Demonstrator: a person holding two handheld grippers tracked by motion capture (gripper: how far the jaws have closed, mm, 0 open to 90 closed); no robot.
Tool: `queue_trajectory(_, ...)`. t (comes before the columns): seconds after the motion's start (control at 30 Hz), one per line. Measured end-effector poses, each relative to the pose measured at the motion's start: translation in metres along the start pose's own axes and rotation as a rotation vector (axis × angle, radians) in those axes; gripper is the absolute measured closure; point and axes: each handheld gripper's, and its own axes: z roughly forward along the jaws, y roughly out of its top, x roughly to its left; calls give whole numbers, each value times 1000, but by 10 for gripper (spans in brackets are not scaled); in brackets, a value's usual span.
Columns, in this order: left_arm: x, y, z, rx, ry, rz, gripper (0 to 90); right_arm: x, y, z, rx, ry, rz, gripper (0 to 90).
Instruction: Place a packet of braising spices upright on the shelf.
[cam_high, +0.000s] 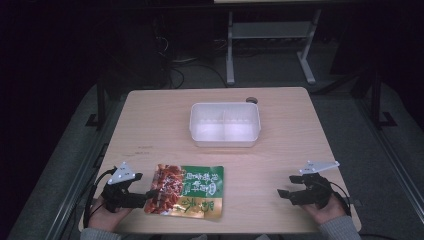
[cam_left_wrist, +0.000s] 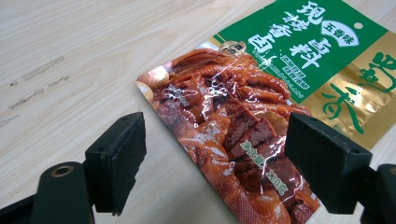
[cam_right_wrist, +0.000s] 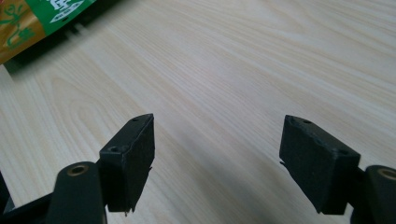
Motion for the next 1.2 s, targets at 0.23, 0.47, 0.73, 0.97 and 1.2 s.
queue_trajectory(0.23,0,0,2,9,-8,3,252,6,5,3,-4,18,-15,258)
queue_trajectory(0.47,-1,1,3,13,-19,14,332,17,17,12,-1,37,-38,268)
queue_trajectory(0.73,-1,1,4,27,-35,27,439,27,30,22,17,49,-68,274)
queue_trajectory(0.97,-2,3,5,36,-51,35,547,28,37,26,24,43,-32,300)
queue_trajectory(1.2,-5,5,10,69,-76,61,668,30,42,28,34,35,-9,337)
